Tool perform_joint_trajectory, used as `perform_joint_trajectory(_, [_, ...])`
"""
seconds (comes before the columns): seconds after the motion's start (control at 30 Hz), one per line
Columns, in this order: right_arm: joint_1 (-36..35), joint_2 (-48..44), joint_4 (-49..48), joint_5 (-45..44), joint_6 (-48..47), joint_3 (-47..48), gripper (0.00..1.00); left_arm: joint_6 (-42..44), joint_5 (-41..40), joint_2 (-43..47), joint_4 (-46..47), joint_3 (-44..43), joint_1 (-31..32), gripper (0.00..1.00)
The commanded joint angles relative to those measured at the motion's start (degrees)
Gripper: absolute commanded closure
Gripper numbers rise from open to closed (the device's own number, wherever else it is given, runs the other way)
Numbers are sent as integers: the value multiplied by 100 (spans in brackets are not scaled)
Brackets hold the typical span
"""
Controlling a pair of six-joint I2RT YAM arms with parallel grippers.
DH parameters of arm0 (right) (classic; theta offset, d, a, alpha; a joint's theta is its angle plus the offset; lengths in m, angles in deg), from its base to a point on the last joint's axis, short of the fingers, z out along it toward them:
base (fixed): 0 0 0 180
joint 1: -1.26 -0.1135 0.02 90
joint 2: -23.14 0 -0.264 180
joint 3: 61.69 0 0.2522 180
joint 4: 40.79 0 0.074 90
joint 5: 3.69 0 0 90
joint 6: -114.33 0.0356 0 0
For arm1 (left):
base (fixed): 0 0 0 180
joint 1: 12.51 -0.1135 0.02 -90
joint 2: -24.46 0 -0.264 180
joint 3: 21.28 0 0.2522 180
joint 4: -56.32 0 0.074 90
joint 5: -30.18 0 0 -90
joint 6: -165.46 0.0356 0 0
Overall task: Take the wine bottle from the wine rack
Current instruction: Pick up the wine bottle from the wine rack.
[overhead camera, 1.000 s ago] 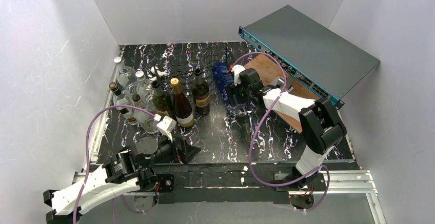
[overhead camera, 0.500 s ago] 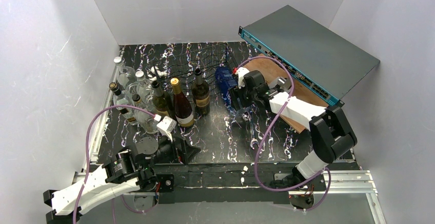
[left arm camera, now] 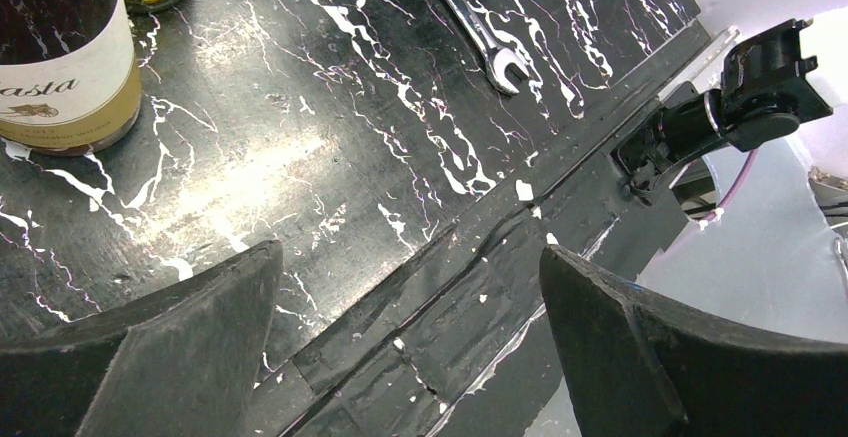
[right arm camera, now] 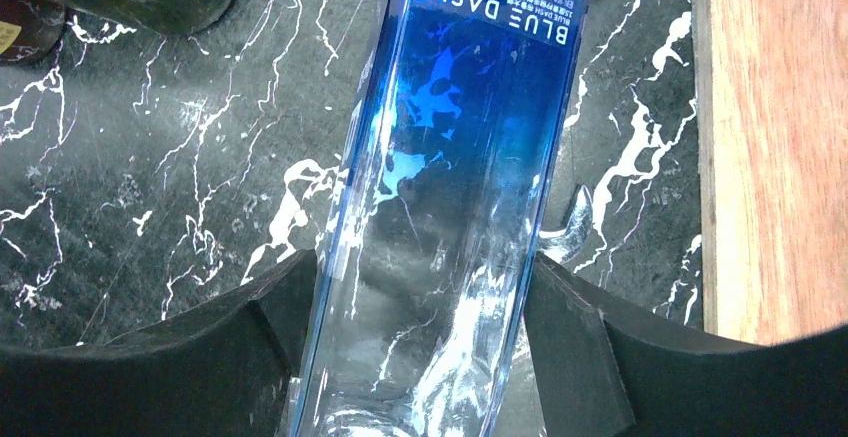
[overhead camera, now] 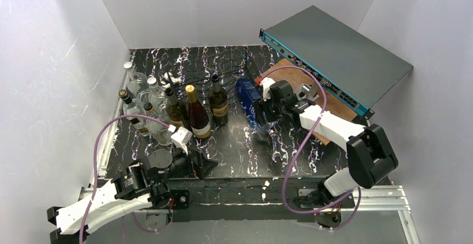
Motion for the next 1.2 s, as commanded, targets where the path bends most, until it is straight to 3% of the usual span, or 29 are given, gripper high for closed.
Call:
perform_joint_trajectory(0.0, [-44, -456, -11, 391, -219, 41, 89, 97, 104, -64, -2, -101, 10, 1])
perform_joint_trajectory(1.17, [9, -1304, 821, 776, -726, -384, 93, 744, 893, -846, 809, -175, 10, 1])
